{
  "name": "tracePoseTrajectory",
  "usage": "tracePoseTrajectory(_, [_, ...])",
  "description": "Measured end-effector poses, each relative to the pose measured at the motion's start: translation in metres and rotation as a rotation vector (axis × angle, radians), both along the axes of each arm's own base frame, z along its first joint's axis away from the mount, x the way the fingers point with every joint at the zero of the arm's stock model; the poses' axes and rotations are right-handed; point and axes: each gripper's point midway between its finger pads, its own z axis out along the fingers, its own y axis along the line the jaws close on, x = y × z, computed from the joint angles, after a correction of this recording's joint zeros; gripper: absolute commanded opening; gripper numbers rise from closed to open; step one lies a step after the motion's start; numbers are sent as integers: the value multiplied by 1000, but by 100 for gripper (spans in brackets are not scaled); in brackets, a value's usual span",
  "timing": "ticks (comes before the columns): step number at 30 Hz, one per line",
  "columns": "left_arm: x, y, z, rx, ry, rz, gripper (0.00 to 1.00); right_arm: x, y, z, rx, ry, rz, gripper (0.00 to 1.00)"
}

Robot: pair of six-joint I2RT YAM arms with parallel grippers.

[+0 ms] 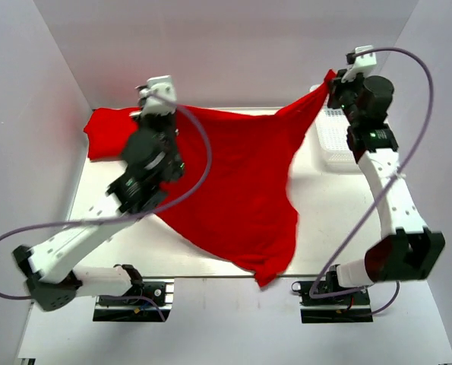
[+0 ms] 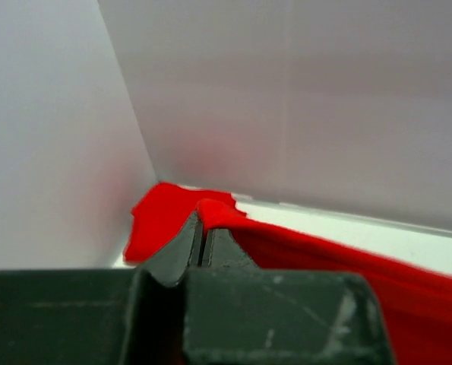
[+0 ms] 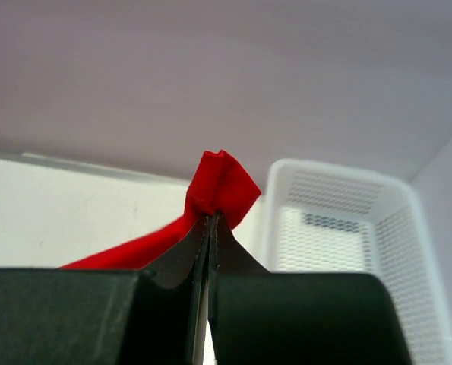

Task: Fold and stack the t-shirts
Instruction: Flatten out the tshirt

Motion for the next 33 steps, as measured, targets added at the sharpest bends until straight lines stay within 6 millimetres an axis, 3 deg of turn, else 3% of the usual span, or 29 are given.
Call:
tracePoseTrajectory(2, [32,-2,-23,7,28,37,0,12,8,-20,21,40,34,0])
tracePoseTrajectory(5, [94,-3,-84,47,145,73,0,26,17,-32,44,51,73,0])
tracePoseTrajectory(8, [150,16,-159,64,304,104,0,37,24,-39,52,52,103,0])
tracePoseTrajectory(11, [186,43,-220,43,431,138,0,53,31,-48,58,64,123,0])
tracePoseTrajectory(15, [231,69,-267,-28,512,162,0,83,39,-63,64,92,138,0])
tracePoseTrajectory(17, [248,72,-271,-57,512,146,0,93,41,-72,64,107,138,0])
tracePoseTrajectory(21, [263,63,-259,-96,485,47,0,97,39,-83,60,131,118,0])
tracePoseTrajectory(23, [269,55,-238,-119,453,3,0,95,37,-76,56,119,104,0])
tracePoseTrajectory(25, [272,48,-205,-139,415,-33,0,92,33,-63,51,103,90,0])
tracePoseTrajectory(28, [271,39,-127,-171,306,-98,0,84,28,-29,48,60,66,0])
tracePoseTrajectory(30, [260,37,-73,-188,216,-142,0,63,24,25,53,-35,58,0])
tracePoseTrajectory(33, [218,44,-11,-191,121,-183,0,14,16,97,63,-162,48,0])
